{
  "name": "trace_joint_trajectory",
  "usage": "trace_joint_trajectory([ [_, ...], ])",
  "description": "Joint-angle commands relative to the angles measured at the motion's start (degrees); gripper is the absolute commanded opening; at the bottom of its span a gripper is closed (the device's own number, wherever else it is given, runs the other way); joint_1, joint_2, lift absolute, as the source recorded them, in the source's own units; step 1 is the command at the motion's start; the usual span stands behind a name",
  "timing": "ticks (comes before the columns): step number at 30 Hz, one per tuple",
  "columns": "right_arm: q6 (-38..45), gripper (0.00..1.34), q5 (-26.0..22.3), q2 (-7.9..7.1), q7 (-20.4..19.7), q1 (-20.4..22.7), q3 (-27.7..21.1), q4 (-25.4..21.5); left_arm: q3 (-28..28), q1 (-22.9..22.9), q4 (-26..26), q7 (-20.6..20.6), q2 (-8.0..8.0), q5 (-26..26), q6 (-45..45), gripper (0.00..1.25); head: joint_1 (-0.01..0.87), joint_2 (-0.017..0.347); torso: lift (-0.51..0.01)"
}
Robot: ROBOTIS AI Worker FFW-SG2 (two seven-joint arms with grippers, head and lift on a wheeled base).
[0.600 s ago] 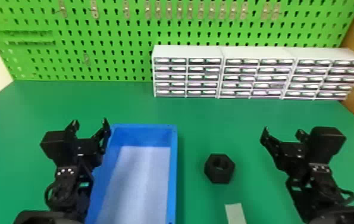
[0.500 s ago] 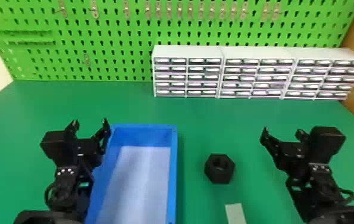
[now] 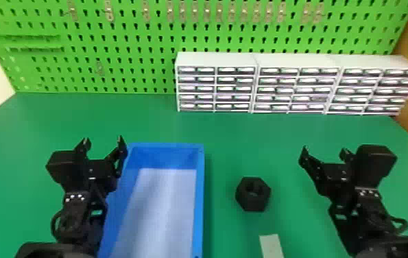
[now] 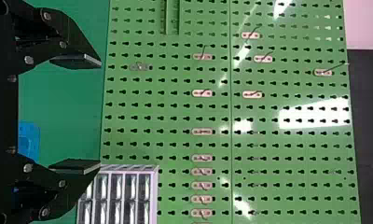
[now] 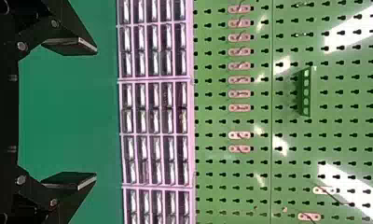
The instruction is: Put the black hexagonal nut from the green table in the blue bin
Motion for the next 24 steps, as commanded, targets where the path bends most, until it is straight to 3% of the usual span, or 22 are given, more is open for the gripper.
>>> trace_joint_trajectory([
  [1,0.03,1.01,-0.01,-0.09,-0.02,0.00,0.08,0.00,0.00,0.00,0.00,0.00,0.00,0.07,-0.01,0.76,0.657,0.057,-0.095],
  [15,1.96,1.01,-0.45,-0.17,0.16,0.27,-0.27,-1.32,0.00,0.09,0.00,0.00,0.00,0.16,-0.01,0.76,0.657,0.057,-0.095],
  [24,8.29,1.01,-0.19,0.27,4.38,0.62,-2.29,-4.31,-0.09,0.00,0.00,0.00,0.00,0.07,-0.01,0.76,0.657,0.057,-0.095],
])
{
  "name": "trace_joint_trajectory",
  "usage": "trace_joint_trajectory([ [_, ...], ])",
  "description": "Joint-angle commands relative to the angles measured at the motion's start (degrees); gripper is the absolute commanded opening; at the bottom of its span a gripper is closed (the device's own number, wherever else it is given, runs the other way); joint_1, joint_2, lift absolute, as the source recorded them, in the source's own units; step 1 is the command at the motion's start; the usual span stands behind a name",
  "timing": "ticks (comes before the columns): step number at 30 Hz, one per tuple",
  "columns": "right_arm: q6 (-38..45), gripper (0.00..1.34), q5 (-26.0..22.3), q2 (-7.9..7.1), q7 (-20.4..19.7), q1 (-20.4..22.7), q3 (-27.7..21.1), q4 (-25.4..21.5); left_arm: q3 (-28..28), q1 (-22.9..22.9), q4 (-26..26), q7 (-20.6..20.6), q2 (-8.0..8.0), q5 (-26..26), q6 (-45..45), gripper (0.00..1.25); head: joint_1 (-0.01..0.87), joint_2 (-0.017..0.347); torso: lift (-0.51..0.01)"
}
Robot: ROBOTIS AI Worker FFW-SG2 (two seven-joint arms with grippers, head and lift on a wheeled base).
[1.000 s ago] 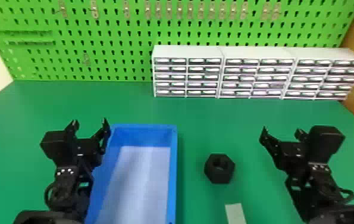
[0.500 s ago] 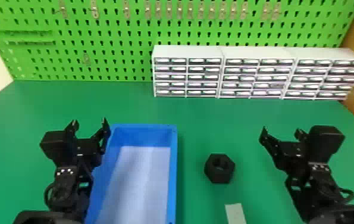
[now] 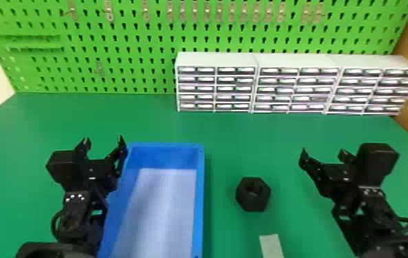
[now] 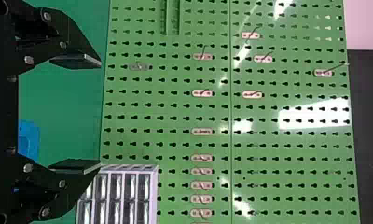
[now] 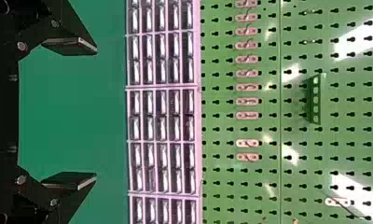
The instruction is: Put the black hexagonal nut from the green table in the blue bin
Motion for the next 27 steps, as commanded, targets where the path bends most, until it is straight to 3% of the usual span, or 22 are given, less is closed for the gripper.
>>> trace_joint_trajectory([
  [1,4.40,1.01,0.09,0.30,1.81,-0.15,-1.19,-1.83,0.00,0.14,0.00,0.00,0.00,-0.03,0.00,0.76,0.657,0.057,-0.095],
  [16,23.56,1.01,0.44,0.03,14.73,-4.72,-3.91,-7.11,-0.18,-0.04,0.00,0.00,0.00,-0.29,0.00,0.76,0.657,0.057,-0.095],
  [27,33.58,1.01,0.35,-0.49,18.77,-5.95,-4.97,-10.10,-0.09,0.05,0.18,0.09,0.00,-0.55,0.09,0.75,0.657,0.057,-0.095],
])
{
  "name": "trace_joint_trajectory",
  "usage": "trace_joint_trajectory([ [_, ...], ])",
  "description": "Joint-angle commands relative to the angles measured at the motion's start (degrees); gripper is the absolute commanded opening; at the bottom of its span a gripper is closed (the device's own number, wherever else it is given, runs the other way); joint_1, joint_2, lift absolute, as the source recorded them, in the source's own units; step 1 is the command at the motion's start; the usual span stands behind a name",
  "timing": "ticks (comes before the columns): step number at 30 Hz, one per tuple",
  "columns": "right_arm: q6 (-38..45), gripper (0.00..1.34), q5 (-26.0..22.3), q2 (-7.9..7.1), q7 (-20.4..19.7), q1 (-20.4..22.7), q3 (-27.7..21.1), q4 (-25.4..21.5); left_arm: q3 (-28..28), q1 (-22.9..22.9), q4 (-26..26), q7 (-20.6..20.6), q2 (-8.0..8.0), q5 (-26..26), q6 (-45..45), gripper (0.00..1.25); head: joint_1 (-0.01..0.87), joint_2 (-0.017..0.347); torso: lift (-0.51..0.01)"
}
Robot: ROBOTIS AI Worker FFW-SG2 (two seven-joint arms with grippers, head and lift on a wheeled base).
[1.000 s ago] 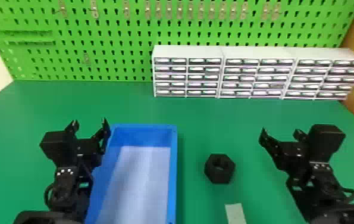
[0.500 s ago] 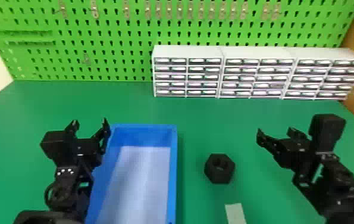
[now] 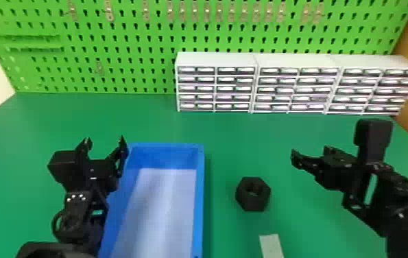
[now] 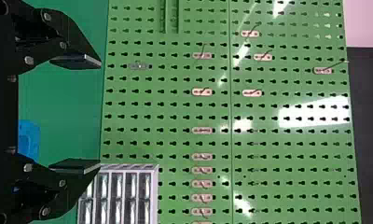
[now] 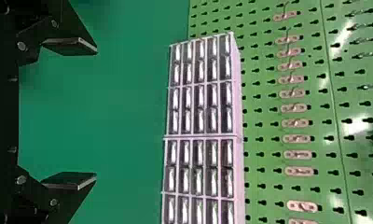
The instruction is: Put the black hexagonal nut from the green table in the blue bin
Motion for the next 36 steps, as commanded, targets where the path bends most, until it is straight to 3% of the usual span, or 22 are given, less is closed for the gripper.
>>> trace_joint_trajectory([
  [1,6.08,1.01,-0.10,-0.26,1.60,-0.66,-0.74,-1.55,0.10,0.17,0.04,0.01,0.00,-0.01,-0.02,0.75,0.657,0.057,-0.095],
  [10,18.29,1.01,-0.27,-1.75,4.41,-3.65,-0.04,-3.05,0.36,0.09,0.04,0.09,0.00,-0.01,-0.02,0.75,0.657,0.057,-0.095],
  [21,24.27,1.01,-0.27,-3.60,6.96,-5.94,1.45,-3.05,0.36,-0.09,0.04,0.18,0.00,-0.19,-0.02,0.75,0.657,0.057,-0.095],
  [28,28.58,1.01,-0.27,-5.88,8.28,-7.96,3.83,-3.05,0.19,-0.35,0.04,0.36,0.00,-0.28,-0.02,0.75,0.657,0.057,-0.095],
  [36,31.04,1.01,-0.27,-6.32,8.99,-8.66,4.35,-3.05,0.19,-0.35,0.12,0.36,0.00,-0.28,-0.02,0.75,0.657,0.057,-0.095],
])
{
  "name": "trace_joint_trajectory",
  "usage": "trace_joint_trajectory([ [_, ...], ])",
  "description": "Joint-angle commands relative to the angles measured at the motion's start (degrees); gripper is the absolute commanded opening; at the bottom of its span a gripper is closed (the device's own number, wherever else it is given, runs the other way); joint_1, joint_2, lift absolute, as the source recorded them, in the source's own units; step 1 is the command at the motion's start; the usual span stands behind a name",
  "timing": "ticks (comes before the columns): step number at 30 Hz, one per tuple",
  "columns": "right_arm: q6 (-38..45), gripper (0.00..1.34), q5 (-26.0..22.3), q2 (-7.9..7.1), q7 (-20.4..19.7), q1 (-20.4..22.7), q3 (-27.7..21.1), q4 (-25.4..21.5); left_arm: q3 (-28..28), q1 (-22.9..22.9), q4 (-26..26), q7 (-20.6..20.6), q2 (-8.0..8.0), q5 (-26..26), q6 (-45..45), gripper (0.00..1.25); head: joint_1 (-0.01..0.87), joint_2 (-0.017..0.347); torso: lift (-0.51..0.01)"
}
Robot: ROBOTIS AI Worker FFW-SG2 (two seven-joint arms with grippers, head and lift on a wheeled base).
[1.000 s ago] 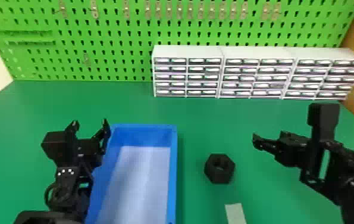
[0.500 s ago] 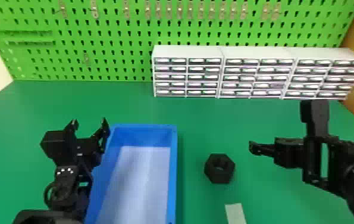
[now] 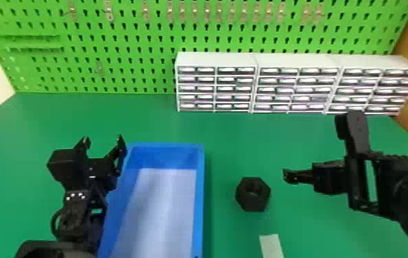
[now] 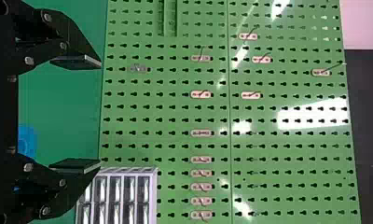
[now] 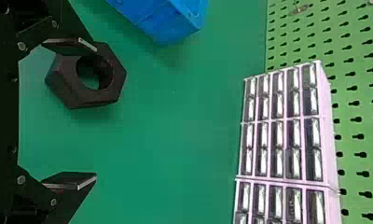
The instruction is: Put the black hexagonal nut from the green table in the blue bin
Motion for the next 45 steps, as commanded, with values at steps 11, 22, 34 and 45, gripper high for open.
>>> trace_joint_trajectory([
  [11,4.52,1.01,0.70,-2.38,2.09,-2.44,3.43,0.71,-0.18,-0.27,0.09,0.09,0.00,-0.09,-0.01,0.75,0.657,0.057,-0.095],
  [22,6.37,1.01,4.40,-2.55,4.47,-3.58,5.10,1.06,-0.27,-0.36,0.18,0.09,0.00,-0.09,-0.01,0.75,0.657,0.057,-0.095],
  [34,7.60,1.01,10.64,-2.73,11.59,-5.34,7.48,2.64,-0.35,-0.44,0.27,0.09,0.00,-0.09,-0.01,0.75,0.657,0.057,-0.095],
  [45,7.69,1.01,26.63,-1.58,27.23,-6.48,10.11,4.75,-0.35,-0.53,0.36,0.09,0.00,-0.26,-0.01,0.75,0.657,0.057,-0.095],
])
